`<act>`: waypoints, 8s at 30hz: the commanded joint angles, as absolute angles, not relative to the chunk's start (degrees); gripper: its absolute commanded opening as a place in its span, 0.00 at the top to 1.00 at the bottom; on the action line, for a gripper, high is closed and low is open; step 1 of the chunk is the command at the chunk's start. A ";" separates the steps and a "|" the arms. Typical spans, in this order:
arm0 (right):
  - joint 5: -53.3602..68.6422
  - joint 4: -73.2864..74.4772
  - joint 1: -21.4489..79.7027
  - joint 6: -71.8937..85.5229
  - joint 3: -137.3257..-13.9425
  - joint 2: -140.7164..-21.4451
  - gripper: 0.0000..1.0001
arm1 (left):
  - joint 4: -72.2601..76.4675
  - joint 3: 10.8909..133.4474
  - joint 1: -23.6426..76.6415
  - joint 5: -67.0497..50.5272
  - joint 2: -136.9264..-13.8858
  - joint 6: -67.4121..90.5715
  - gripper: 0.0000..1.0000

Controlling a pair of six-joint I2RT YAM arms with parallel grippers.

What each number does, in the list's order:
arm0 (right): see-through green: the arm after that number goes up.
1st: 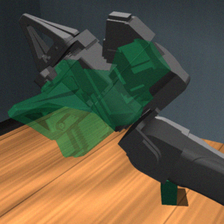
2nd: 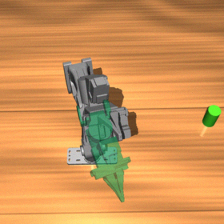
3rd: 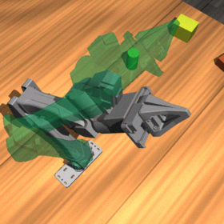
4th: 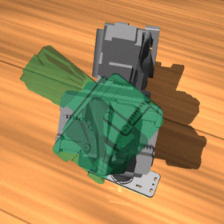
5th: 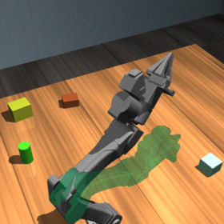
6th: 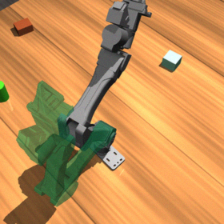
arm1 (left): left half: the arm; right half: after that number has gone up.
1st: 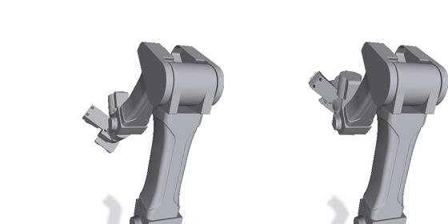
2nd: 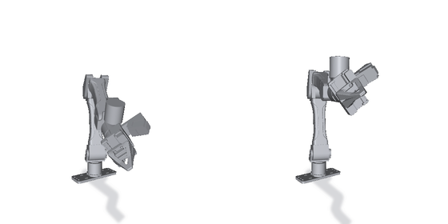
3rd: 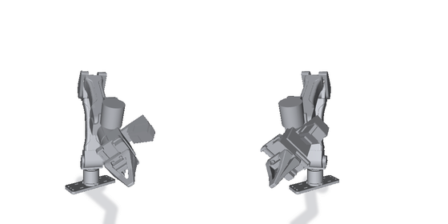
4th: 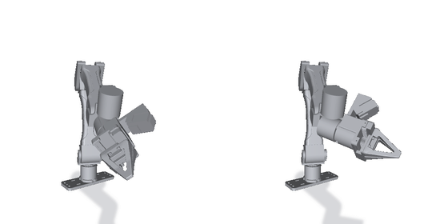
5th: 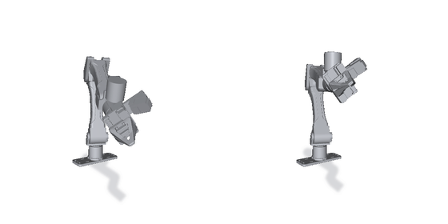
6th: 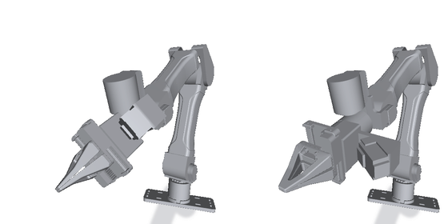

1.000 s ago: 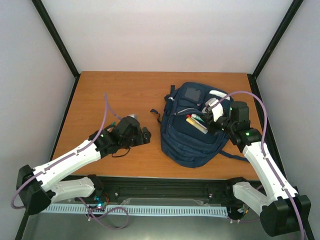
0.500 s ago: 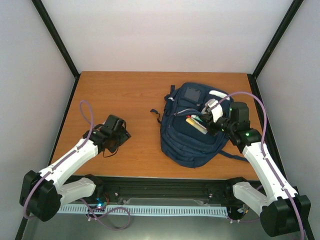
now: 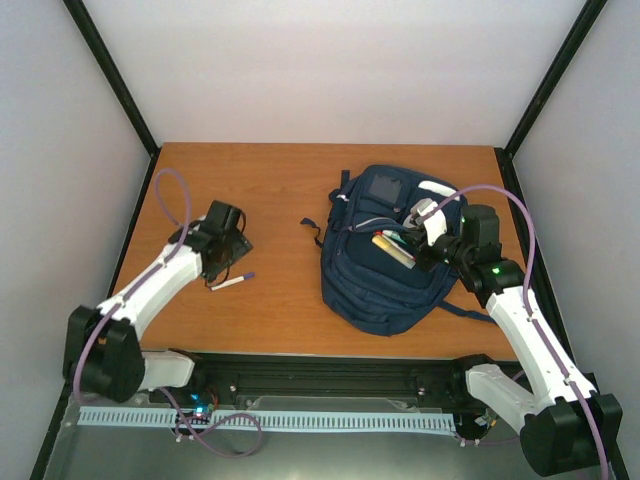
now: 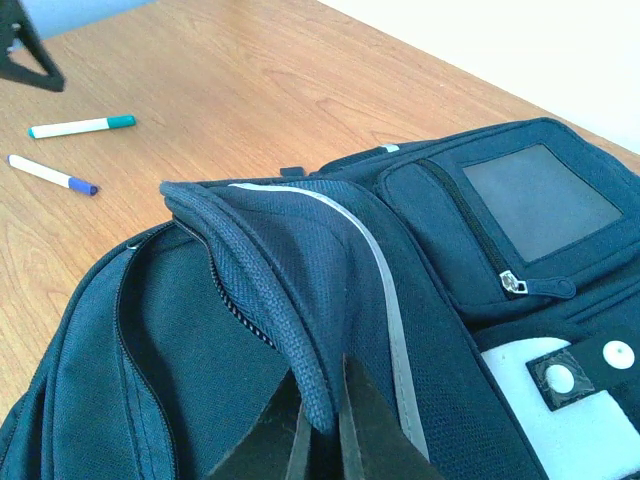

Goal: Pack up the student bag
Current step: Pick up the stationery from the center of the board, then place the stationery in the student bag, then pick up the stationery from the center of the board.

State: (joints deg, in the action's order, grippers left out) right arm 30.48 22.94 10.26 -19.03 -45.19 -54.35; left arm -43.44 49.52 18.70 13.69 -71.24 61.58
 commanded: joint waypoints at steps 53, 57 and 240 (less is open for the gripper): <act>34.01 18.41 10.01 -19.86 -46.41 -53.43 0.97 | -46.82 49.67 32.30 5.68 -91.40 39.01 0.10; 34.04 18.54 10.02 -19.95 -46.49 -53.59 0.97 | -49.27 51.35 32.52 10.35 -89.01 43.07 0.08; 35.14 18.68 9.06 -20.11 -45.88 -53.88 0.97 | -33.69 48.69 9.05 -10.13 -86.49 44.51 0.00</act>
